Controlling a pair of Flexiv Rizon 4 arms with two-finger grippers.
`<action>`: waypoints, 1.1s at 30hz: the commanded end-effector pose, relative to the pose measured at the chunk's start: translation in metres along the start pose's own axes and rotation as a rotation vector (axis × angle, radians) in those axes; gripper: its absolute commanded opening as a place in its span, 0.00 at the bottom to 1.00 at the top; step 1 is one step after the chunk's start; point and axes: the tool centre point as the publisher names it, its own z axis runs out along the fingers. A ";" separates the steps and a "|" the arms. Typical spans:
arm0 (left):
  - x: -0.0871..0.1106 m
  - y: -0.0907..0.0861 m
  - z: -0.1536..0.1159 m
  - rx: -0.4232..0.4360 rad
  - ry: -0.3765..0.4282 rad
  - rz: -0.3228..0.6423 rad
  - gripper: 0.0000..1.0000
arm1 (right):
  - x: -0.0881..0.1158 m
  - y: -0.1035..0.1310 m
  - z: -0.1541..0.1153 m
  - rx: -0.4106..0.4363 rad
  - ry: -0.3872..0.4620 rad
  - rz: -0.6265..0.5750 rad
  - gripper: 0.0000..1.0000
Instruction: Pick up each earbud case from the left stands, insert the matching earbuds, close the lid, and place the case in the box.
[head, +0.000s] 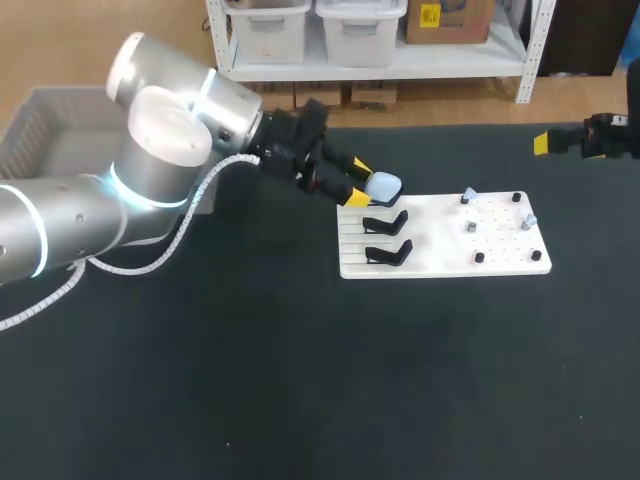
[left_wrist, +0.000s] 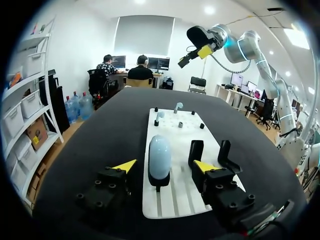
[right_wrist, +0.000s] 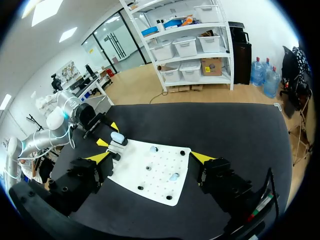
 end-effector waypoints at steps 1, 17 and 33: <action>0.000 -0.003 0.004 -0.004 -0.002 0.005 0.67 | 0.000 0.000 0.000 0.002 0.000 0.000 1.00; 0.000 0.002 0.007 -0.014 -0.002 0.011 0.64 | 0.000 0.000 0.000 0.002 0.000 0.000 1.00; 0.001 0.007 0.013 -0.017 -0.010 0.021 0.61 | 0.000 0.000 0.000 0.002 0.000 0.000 1.00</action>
